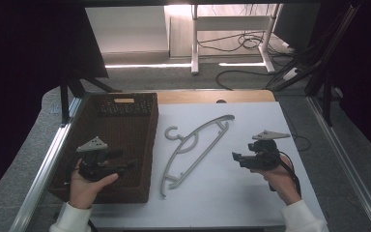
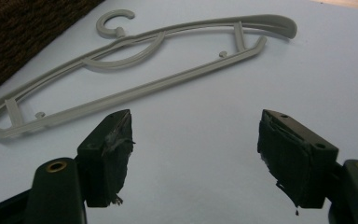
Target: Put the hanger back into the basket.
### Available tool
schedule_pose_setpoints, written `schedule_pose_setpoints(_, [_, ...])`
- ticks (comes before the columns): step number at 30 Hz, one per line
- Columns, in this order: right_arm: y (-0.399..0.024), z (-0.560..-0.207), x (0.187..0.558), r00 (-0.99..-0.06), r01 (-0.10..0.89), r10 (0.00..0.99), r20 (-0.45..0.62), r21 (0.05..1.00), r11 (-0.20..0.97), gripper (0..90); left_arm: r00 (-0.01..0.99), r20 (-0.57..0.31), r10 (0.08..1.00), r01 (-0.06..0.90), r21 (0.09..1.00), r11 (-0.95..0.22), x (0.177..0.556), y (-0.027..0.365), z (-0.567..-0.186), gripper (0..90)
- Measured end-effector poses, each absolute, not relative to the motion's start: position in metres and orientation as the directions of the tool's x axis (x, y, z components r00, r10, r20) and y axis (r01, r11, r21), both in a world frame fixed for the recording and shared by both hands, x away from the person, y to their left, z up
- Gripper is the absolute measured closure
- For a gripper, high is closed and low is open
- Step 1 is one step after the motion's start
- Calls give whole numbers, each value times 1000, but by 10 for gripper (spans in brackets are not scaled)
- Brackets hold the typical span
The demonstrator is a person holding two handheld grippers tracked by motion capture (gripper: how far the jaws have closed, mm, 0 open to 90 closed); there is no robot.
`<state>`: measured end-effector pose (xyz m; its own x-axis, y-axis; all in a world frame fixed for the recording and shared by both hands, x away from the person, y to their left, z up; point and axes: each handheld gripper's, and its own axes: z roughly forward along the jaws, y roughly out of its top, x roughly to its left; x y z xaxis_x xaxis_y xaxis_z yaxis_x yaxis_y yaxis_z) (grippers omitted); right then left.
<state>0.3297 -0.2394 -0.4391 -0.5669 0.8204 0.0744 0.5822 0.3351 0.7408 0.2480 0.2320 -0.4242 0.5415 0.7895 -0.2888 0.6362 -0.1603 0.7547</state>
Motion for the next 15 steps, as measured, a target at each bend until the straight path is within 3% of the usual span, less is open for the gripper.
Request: schedule_pose_setpoints(15, [-209,-435,336,-586,596,807,74,714,368,389,547,-272,792,615,772,-160,245,237,-421,246])
